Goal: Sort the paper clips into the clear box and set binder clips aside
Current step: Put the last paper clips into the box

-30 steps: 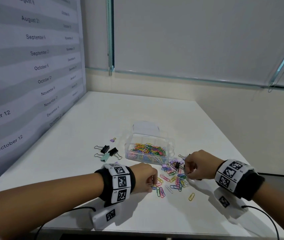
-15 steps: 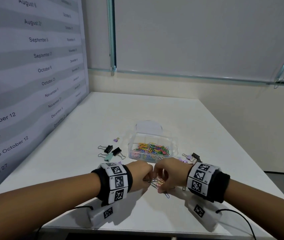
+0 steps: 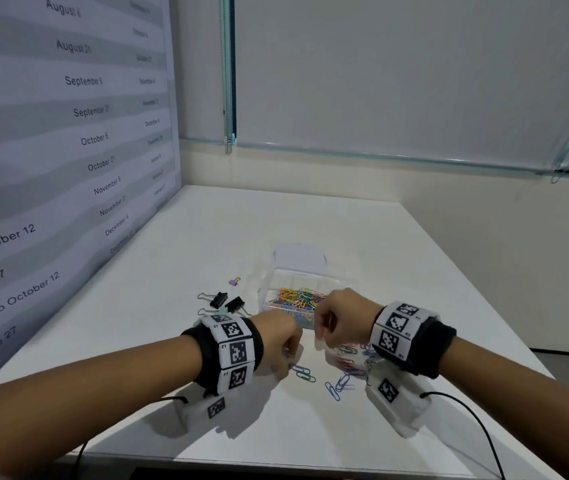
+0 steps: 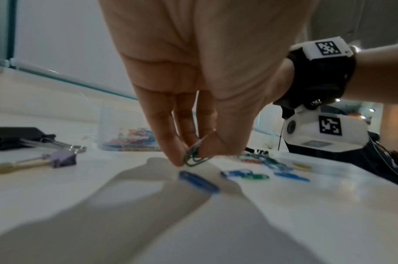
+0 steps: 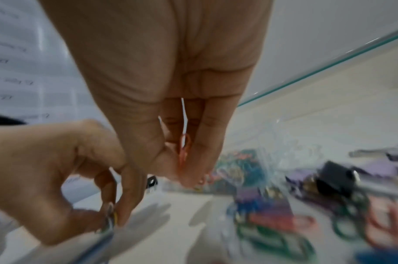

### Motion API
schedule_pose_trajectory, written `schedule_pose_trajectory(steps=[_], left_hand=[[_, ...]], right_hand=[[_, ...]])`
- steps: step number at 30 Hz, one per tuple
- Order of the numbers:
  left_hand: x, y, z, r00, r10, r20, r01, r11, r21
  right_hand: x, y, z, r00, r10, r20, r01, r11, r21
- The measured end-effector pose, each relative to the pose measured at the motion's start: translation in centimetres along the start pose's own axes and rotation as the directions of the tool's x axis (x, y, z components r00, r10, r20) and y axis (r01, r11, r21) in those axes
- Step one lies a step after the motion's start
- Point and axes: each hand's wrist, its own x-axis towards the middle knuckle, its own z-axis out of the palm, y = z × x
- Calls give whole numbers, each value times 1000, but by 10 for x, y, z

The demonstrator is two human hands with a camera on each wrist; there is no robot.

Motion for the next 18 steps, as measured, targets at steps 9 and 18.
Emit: schedule_pose_trajectory(steps=[9,18], left_hand=[[34,-21,-48,935,-136,-328,41,959,-282],[42,-28,-39,956,-122,-268,68,977,-203]], right_hand=[[24,12,-30,933,160,-323,-69,959,275],[15,21,-22,964,116,-239,-87,988,131]])
